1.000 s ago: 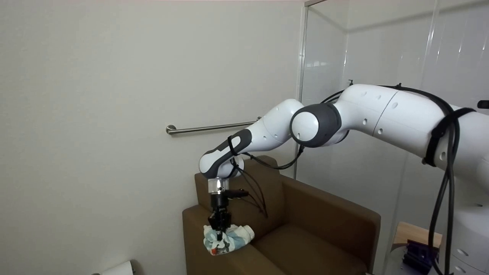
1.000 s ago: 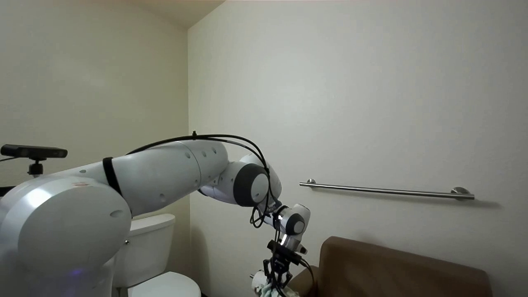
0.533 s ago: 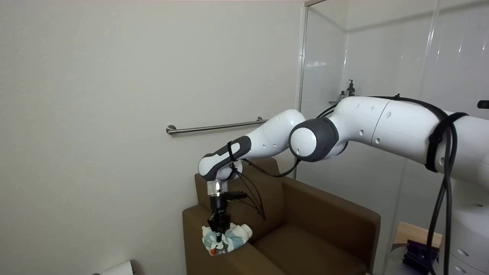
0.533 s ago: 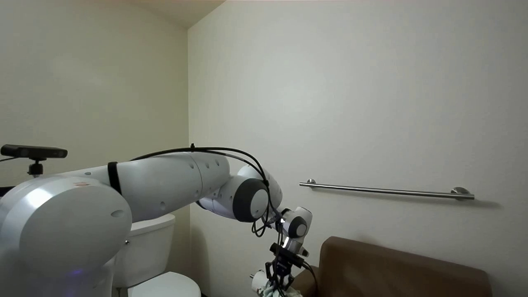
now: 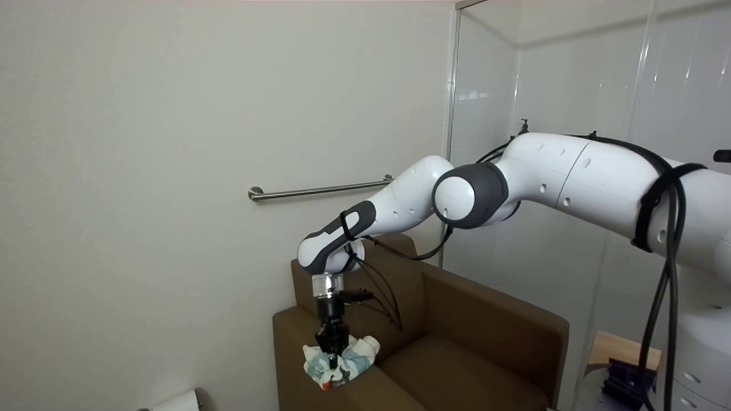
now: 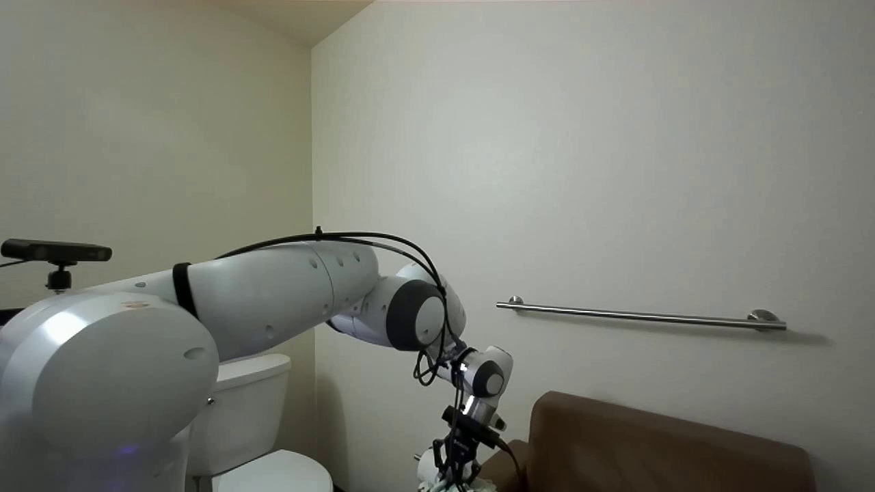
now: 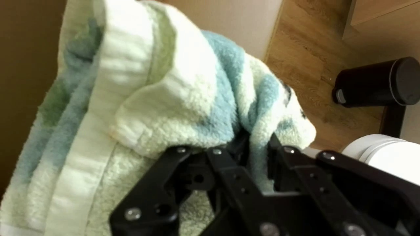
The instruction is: Use the towel to wipe the arm rest
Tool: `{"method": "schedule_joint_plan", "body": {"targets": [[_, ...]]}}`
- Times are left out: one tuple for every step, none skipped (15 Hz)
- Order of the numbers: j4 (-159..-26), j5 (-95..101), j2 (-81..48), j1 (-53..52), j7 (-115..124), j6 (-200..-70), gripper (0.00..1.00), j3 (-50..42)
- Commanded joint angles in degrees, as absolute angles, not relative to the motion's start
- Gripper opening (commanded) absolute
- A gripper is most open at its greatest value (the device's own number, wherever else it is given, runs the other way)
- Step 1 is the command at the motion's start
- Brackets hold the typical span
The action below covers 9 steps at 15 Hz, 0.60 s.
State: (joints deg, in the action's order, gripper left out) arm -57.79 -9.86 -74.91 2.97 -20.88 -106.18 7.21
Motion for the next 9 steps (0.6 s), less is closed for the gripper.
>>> {"method": "schedule_joint_plan", "body": {"targets": [[-71.3,-10.8,-67.1,4.4,-20.4,-110.3,0.07,6.5],[-73.6,-11.0,-65.8,4.5,-19.7,-111.2,0.07,6.2],[-75.8,-11.3,-64.4,4.6,-19.4,-112.1,0.07,6.1],[-78.1,-11.7,-63.0,4.5,-18.8,-113.0,0.07,5.7],[-80.4,-11.9,-61.6,4.5,-18.4,-113.7,0.07,5.5],[-82.8,-12.3,-60.2,4.3,-17.8,-114.5,0.07,5.2],[-85.2,-12.6,-58.9,4.4,-17.5,-114.9,0.07,5.1],[-87.6,-13.1,-57.7,4.5,-17.3,-115.3,0.07,5.3],[-89.7,-12.9,-56.9,5.6,-17.0,-115.5,0.07,6.6]]}}
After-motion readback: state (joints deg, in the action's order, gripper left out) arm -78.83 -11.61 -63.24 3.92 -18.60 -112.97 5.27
